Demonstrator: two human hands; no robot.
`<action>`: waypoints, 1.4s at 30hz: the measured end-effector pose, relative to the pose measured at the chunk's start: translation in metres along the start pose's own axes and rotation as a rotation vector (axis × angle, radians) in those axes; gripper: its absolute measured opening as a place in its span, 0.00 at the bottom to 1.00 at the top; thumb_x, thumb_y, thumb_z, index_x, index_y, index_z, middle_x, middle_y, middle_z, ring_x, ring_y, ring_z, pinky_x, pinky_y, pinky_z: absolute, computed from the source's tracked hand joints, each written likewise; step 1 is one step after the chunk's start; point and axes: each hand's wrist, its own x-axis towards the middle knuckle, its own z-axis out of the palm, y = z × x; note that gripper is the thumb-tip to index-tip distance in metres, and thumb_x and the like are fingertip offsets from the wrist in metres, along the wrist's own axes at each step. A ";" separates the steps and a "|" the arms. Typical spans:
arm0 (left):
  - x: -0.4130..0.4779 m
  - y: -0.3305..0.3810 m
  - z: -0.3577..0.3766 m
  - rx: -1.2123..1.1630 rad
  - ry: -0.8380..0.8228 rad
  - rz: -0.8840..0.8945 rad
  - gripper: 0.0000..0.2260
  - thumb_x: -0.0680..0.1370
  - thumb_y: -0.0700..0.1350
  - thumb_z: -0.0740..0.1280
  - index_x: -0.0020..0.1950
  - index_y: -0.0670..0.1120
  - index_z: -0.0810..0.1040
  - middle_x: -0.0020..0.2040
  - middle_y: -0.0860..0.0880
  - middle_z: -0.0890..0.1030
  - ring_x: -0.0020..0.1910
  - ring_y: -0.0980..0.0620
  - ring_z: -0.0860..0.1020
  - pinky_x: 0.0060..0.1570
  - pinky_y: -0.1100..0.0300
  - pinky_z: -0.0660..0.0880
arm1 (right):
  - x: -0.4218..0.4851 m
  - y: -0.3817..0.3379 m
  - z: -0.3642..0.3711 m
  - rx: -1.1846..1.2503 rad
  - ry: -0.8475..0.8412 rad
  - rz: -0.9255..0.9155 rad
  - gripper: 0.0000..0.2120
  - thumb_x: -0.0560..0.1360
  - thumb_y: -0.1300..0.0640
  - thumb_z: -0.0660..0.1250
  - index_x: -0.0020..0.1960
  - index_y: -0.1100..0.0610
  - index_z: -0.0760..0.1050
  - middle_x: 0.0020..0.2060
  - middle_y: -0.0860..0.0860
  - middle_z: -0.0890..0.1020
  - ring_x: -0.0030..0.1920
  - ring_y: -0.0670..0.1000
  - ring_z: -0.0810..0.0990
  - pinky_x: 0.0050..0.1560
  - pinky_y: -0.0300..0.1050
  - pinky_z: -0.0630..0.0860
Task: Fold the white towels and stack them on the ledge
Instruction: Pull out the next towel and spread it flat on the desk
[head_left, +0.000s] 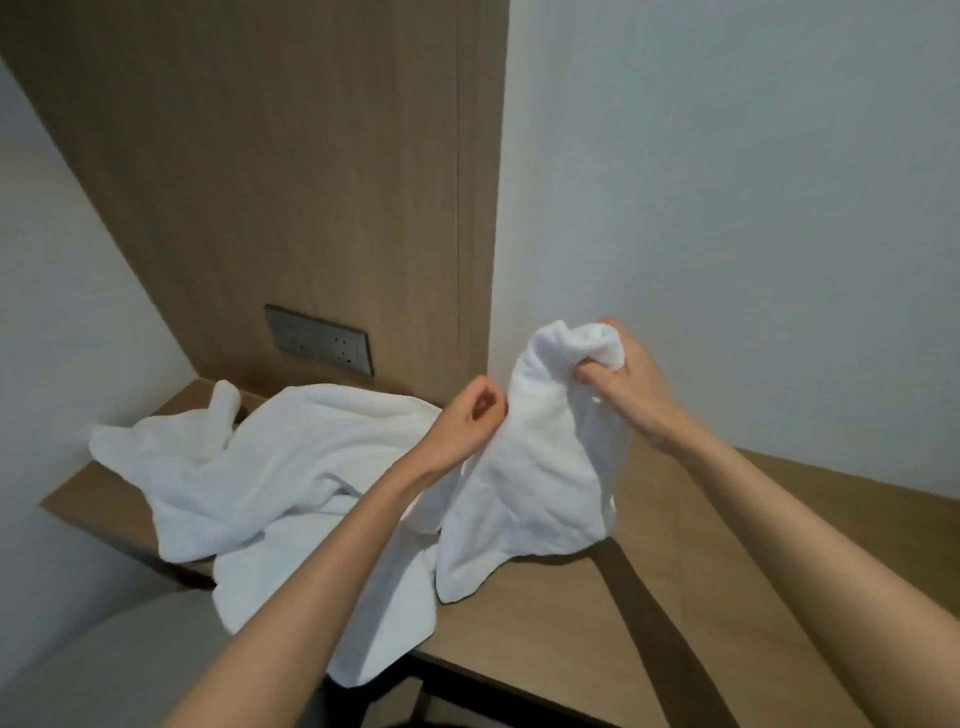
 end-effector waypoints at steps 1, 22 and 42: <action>0.001 0.004 0.016 -0.017 -0.034 -0.023 0.07 0.81 0.39 0.60 0.44 0.47 0.70 0.36 0.52 0.71 0.32 0.62 0.69 0.35 0.70 0.66 | -0.007 0.007 -0.017 0.004 0.010 0.005 0.07 0.69 0.60 0.65 0.42 0.48 0.72 0.39 0.40 0.77 0.36 0.34 0.74 0.38 0.25 0.68; 0.020 0.038 0.272 0.173 -0.314 -0.089 0.05 0.76 0.37 0.68 0.50 0.45 0.79 0.45 0.50 0.81 0.44 0.56 0.78 0.44 0.71 0.73 | -0.140 0.128 -0.262 -0.653 -0.582 0.353 0.22 0.73 0.71 0.62 0.60 0.51 0.80 0.65 0.51 0.76 0.66 0.53 0.73 0.65 0.41 0.68; 0.063 0.149 0.226 0.035 0.034 0.532 0.07 0.78 0.42 0.64 0.47 0.55 0.76 0.42 0.58 0.79 0.40 0.59 0.76 0.39 0.68 0.69 | -0.093 0.044 -0.248 -0.294 0.451 -0.211 0.05 0.76 0.56 0.67 0.48 0.51 0.82 0.35 0.36 0.80 0.36 0.36 0.76 0.38 0.28 0.69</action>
